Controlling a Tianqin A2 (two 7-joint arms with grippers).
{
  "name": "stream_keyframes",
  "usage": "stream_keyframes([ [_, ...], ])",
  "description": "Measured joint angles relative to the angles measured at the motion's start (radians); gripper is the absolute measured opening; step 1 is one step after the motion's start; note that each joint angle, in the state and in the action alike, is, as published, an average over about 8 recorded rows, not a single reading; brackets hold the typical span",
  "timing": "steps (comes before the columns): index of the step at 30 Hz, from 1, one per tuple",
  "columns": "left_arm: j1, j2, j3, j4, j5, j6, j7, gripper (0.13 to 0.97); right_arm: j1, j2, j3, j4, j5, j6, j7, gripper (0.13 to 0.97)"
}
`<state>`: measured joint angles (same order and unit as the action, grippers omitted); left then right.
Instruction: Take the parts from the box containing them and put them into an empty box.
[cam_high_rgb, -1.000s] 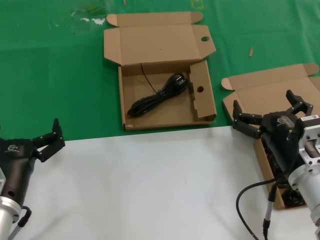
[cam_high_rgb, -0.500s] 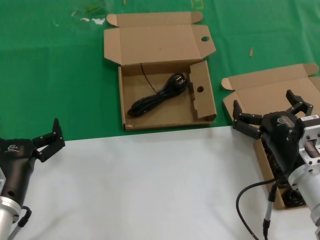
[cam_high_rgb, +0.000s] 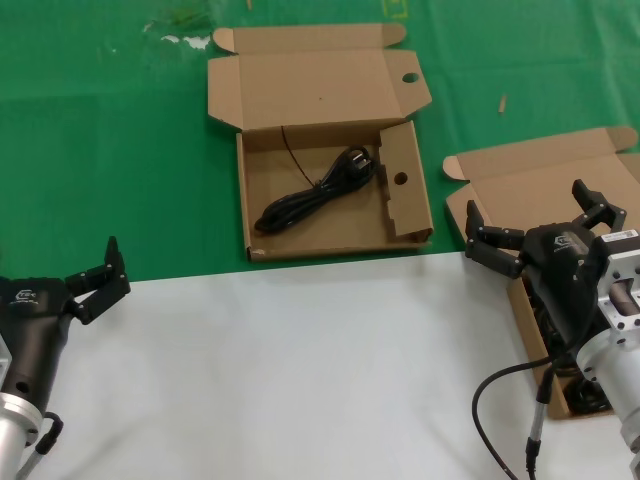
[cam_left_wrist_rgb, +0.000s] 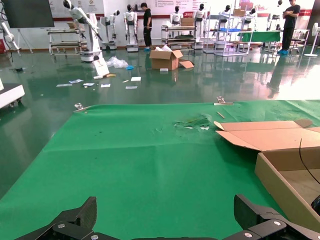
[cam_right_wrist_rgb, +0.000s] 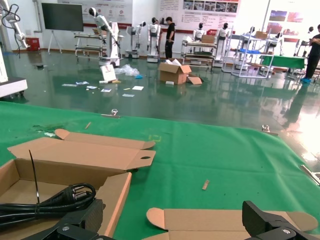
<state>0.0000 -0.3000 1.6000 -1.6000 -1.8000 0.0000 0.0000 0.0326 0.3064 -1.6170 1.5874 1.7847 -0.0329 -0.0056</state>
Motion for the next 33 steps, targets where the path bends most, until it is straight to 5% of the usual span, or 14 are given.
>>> stream_keyframes([
  [33, 0.000, 0.000, 0.000, 0.000, 0.000, 0.000, 0.000, 0.966, 0.000, 0.000, 0.000, 0.000, 0.000, 0.000, 0.000, 0.966],
])
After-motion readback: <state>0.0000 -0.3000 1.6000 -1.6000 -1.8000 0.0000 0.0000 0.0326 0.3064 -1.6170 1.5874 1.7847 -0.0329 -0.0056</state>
